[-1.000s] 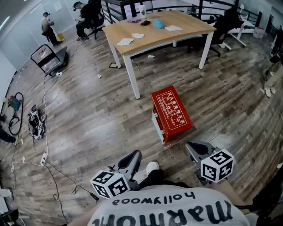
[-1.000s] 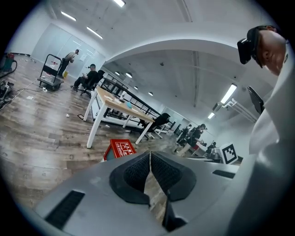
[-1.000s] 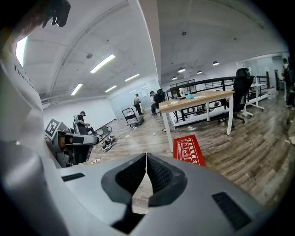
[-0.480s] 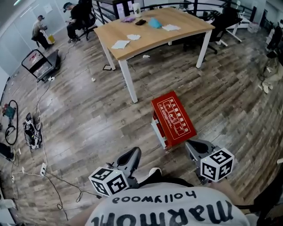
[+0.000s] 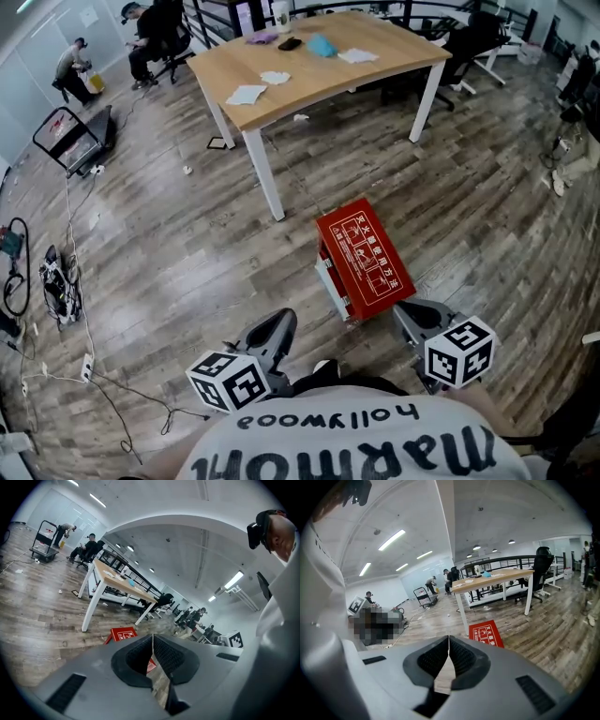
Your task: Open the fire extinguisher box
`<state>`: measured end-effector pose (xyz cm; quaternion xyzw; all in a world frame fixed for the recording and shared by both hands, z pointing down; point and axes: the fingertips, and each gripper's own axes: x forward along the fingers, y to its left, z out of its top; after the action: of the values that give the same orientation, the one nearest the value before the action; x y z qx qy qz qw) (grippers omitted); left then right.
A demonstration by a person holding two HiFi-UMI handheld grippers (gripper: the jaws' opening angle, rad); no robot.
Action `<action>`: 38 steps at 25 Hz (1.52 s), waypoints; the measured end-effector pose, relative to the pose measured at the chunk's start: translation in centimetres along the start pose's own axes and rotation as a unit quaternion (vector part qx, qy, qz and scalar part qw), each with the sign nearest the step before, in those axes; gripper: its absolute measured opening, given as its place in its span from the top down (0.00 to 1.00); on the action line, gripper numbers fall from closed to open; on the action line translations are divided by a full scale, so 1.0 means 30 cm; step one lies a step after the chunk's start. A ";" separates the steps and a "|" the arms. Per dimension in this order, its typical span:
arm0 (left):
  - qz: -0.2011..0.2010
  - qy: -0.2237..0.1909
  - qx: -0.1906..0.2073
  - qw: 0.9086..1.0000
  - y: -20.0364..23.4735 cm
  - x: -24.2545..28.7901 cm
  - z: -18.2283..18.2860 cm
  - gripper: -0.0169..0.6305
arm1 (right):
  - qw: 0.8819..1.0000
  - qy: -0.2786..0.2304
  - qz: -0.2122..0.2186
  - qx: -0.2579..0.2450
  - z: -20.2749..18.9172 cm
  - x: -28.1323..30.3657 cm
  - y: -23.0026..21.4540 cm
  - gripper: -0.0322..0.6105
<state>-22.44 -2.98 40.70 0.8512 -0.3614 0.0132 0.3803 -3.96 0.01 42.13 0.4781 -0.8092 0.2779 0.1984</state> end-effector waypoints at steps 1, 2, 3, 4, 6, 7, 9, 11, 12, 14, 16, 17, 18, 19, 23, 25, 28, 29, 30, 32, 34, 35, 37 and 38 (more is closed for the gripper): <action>0.000 -0.002 -0.003 1.000 0.006 0.006 0.008 0.95 | 1.000 0.003 -0.001 -0.001 0.002 0.005 -0.006 0.93; 0.000 -0.003 -0.005 1.000 0.011 0.013 0.016 0.95 | 1.000 0.005 -0.003 -0.003 0.004 0.010 -0.011 0.93; 0.000 -0.005 -0.007 1.000 0.015 0.020 0.023 0.95 | 1.000 0.007 -0.003 -0.005 0.009 0.016 -0.014 0.93; -0.001 -0.005 -0.008 1.000 0.019 0.029 0.029 0.95 | 1.000 0.007 -0.003 -0.007 0.017 0.022 -0.018 0.93; -0.004 -0.004 -0.008 1.000 0.022 0.049 0.039 0.95 | 1.000 0.006 -0.004 -0.014 0.037 0.033 -0.023 0.93; -0.006 -0.004 -0.008 1.000 0.022 0.057 0.044 0.95 | 1.000 0.006 -0.003 -0.017 0.047 0.037 -0.025 0.93; -0.008 -0.006 -0.008 1.000 0.021 0.070 0.052 0.95 | 1.000 0.008 -0.002 -0.024 0.058 0.044 -0.027 0.93; -0.005 -0.012 -0.013 1.000 0.027 0.075 0.057 0.95 | 1.000 0.009 -0.001 -0.028 0.061 0.045 -0.035 0.93; -0.001 -0.015 -0.017 1.000 0.031 0.076 0.057 0.95 | 1.000 0.009 -0.001 -0.028 0.061 0.044 -0.039 0.93; 0.007 -0.017 -0.027 0.999 0.035 0.081 0.055 0.95 | 1.000 0.009 0.001 -0.027 0.065 0.037 -0.049 0.93; 0.014 -0.017 -0.036 0.999 0.032 0.094 0.049 0.95 | 1.000 0.009 0.002 -0.028 0.069 0.027 -0.068 0.93; 0.017 -0.017 -0.040 0.999 0.027 0.104 0.045 0.95 | 1.000 0.008 0.002 -0.028 0.070 0.020 -0.082 0.93; 0.019 -0.018 -0.043 0.999 0.021 0.116 0.041 0.95 | 1.000 0.007 0.003 -0.028 0.072 0.011 -0.099 0.93; 0.022 -0.020 -0.046 0.999 0.013 0.131 0.039 0.95 | 1.000 0.004 0.005 -0.027 0.077 0.000 -0.119 0.93; 0.033 -0.040 -0.058 0.997 -0.033 0.211 0.053 0.95 | 0.998 -0.035 0.032 -0.033 0.154 -0.054 -0.209 0.93; 0.038 -0.048 -0.062 0.996 -0.061 0.254 0.060 0.95 | 0.997 -0.046 0.037 -0.043 0.201 -0.079 -0.265 0.93; 0.042 -0.054 -0.065 0.996 -0.096 0.319 0.065 0.95 | 0.997 -0.041 0.039 -0.058 0.250 -0.094 -0.356 0.93; 0.042 -0.055 -0.067 0.995 -0.107 0.341 0.066 0.95 | 0.997 -0.039 0.041 -0.061 0.263 -0.094 -0.384 0.93; 0.042 -0.056 -0.068 0.995 -0.117 0.360 0.067 0.95 | 0.996 -0.039 0.043 -0.063 0.274 -0.092 -0.410 0.93; 0.048 -0.059 -0.071 0.995 -0.127 0.390 0.069 0.95 | 0.996 -0.038 0.050 -0.064 0.295 -0.083 -0.453 0.93; 0.059 -0.066 -0.083 0.993 -0.120 0.415 0.072 0.95 | 0.995 -0.038 0.059 -0.072 0.317 -0.072 -0.485 0.93; 0.065 -0.071 -0.089 0.991 -0.113 0.427 0.071 0.95 | 0.994 -0.038 0.065 -0.081 0.328 -0.067 -0.499 0.93; 0.067 -0.086 -0.094 0.990 -0.101 0.453 0.068 0.95 | 0.991 -0.040 0.081 -0.103 0.353 -0.060 -0.519 0.93; 0.059 -0.094 -0.090 0.990 -0.098 0.467 0.068 0.95 | 0.988 -0.043 0.094 -0.111 0.367 -0.056 -0.521 0.93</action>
<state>-10.78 -11.46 41.55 0.7883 -0.4451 -0.0768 0.4179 10.02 -11.99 36.75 0.3863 -0.8842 0.1830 0.1883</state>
